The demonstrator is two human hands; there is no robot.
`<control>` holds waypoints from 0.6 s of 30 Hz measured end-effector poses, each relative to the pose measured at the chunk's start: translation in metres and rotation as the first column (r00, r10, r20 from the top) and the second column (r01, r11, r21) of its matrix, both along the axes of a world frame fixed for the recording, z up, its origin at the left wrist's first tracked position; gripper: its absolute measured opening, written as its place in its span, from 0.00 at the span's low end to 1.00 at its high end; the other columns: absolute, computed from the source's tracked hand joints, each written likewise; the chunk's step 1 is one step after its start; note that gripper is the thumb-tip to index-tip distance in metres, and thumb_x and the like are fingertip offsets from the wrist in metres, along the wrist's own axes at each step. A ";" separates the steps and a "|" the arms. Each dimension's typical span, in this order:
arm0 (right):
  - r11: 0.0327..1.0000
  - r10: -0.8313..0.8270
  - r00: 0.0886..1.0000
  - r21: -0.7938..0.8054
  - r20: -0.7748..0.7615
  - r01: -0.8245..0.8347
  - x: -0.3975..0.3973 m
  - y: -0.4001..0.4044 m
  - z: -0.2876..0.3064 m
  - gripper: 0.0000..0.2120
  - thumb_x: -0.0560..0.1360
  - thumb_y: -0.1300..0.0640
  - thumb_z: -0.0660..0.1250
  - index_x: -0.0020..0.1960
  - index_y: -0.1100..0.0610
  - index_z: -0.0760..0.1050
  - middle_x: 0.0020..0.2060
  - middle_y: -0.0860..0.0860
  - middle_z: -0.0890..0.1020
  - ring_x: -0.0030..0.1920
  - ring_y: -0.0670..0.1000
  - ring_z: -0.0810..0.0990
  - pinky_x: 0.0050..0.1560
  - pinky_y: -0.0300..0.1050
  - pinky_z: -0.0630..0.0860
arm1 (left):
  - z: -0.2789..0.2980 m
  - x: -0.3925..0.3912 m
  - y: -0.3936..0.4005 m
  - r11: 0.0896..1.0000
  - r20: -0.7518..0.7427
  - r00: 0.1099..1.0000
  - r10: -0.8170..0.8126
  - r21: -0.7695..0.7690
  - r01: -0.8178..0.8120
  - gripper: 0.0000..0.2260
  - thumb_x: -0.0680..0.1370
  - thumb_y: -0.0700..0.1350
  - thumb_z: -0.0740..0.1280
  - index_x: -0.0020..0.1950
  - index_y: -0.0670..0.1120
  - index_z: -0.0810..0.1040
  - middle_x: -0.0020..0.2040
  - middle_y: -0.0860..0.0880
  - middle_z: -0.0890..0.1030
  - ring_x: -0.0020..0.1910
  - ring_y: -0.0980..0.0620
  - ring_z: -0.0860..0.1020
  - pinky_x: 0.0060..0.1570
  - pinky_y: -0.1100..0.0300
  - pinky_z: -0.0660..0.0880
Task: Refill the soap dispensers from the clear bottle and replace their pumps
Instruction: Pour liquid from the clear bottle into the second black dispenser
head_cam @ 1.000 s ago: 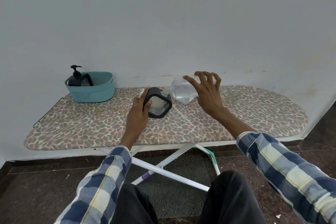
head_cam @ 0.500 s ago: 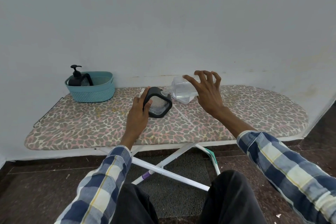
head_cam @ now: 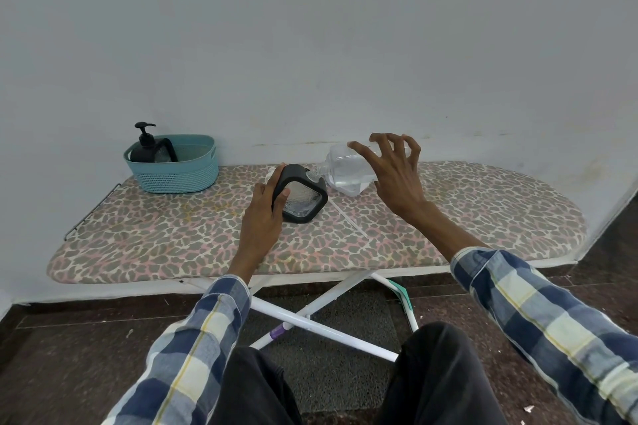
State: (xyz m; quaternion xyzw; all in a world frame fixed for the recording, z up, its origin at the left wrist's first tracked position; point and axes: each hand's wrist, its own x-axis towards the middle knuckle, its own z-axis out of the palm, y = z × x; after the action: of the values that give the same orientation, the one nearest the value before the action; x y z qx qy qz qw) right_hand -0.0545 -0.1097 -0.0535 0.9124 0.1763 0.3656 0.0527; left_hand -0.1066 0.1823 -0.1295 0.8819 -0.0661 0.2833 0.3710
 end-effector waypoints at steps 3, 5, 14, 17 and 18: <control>1.000 0.009 1.000 0.009 0.004 -0.009 0.001 0.000 0.000 0.53 0.62 0.77 0.71 0.79 0.40 0.65 0.72 0.54 0.71 0.75 0.59 0.68 0.75 0.61 0.56 | -0.001 0.001 0.001 1.000 0.000 1.000 0.000 0.000 0.000 0.24 0.89 0.61 0.54 0.87 0.65 0.57 0.64 0.47 0.74 0.47 0.50 0.78 0.41 0.50 0.80; 1.000 0.008 1.000 0.009 0.000 -0.008 0.001 0.000 -0.001 0.53 0.63 0.75 0.73 0.79 0.40 0.65 0.72 0.53 0.71 0.75 0.59 0.68 0.75 0.61 0.57 | -0.001 0.002 0.001 1.000 0.005 1.000 0.003 0.003 -0.003 0.24 0.89 0.61 0.54 0.87 0.65 0.57 0.64 0.47 0.74 0.47 0.50 0.78 0.41 0.50 0.80; 1.000 0.004 1.000 0.006 -0.002 -0.004 0.002 0.001 -0.001 0.53 0.63 0.74 0.75 0.79 0.39 0.64 0.72 0.53 0.71 0.75 0.57 0.67 0.74 0.61 0.57 | -0.002 0.003 0.001 1.000 0.007 1.000 -0.001 0.005 0.001 0.25 0.89 0.62 0.53 0.87 0.65 0.57 0.63 0.47 0.74 0.47 0.51 0.78 0.41 0.53 0.79; 1.000 0.005 1.000 0.004 0.003 -0.005 0.003 0.000 -0.001 0.53 0.62 0.74 0.75 0.79 0.39 0.64 0.72 0.53 0.71 0.74 0.57 0.67 0.74 0.61 0.57 | -0.001 0.002 0.001 1.000 0.003 1.000 0.005 0.004 -0.005 0.25 0.89 0.61 0.53 0.87 0.64 0.57 0.63 0.47 0.74 0.48 0.50 0.78 0.43 0.52 0.79; 1.000 0.004 1.000 0.003 0.004 -0.004 0.002 0.000 -0.001 0.54 0.62 0.74 0.75 0.79 0.39 0.64 0.72 0.53 0.71 0.74 0.57 0.67 0.74 0.61 0.57 | -0.001 0.002 0.001 1.000 0.005 1.000 0.004 0.003 -0.004 0.25 0.89 0.61 0.53 0.87 0.64 0.57 0.63 0.47 0.74 0.48 0.51 0.78 0.43 0.52 0.79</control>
State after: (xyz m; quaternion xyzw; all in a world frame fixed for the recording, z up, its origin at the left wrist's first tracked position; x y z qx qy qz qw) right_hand -0.0520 -0.1093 -0.0542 0.9115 0.1775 0.3677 0.0508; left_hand -0.1048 0.1834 -0.1305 0.8819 -0.0660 0.2861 0.3687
